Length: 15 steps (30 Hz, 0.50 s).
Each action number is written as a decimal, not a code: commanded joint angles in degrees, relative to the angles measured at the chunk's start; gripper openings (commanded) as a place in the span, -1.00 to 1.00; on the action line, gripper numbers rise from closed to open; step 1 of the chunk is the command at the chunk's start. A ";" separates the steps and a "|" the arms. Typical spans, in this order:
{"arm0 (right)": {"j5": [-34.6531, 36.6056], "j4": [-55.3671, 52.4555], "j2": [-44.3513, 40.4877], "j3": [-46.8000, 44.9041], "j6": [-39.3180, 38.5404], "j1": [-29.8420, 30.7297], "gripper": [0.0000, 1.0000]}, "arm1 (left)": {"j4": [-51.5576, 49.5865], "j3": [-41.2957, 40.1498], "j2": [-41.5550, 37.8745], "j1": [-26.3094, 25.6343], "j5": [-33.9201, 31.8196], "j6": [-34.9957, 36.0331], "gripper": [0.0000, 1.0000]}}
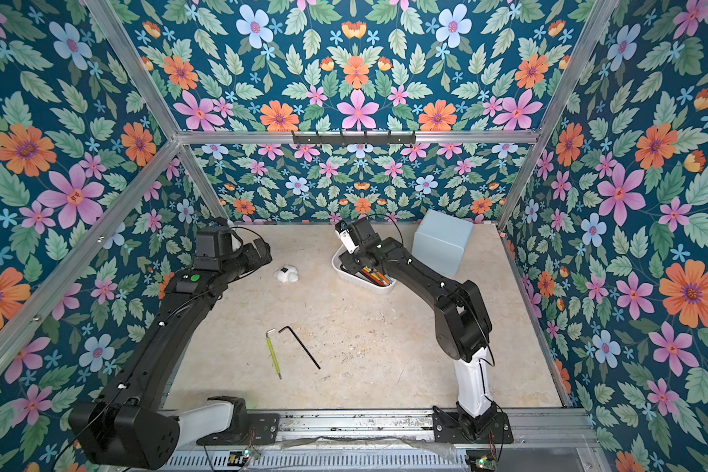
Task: Put the hex key on the desktop into the storage box
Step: Place the Allen key in the storage box.
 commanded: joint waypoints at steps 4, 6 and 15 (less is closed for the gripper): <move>2.48 3.42 -6.55 -5.69 12.35 7.15 0.43 | 1.18 -2.41 -2.40 0.03 -1.15 -1.16 0.99; 2.04 1.50 -7.23 -6.07 15.18 10.06 0.44 | 1.16 -3.42 -3.35 0.03 -1.28 -1.66 0.99; 2.26 -4.73 -1.63 -7.57 23.79 20.70 0.41 | 1.16 -7.96 -7.97 0.02 -2.17 -4.14 0.99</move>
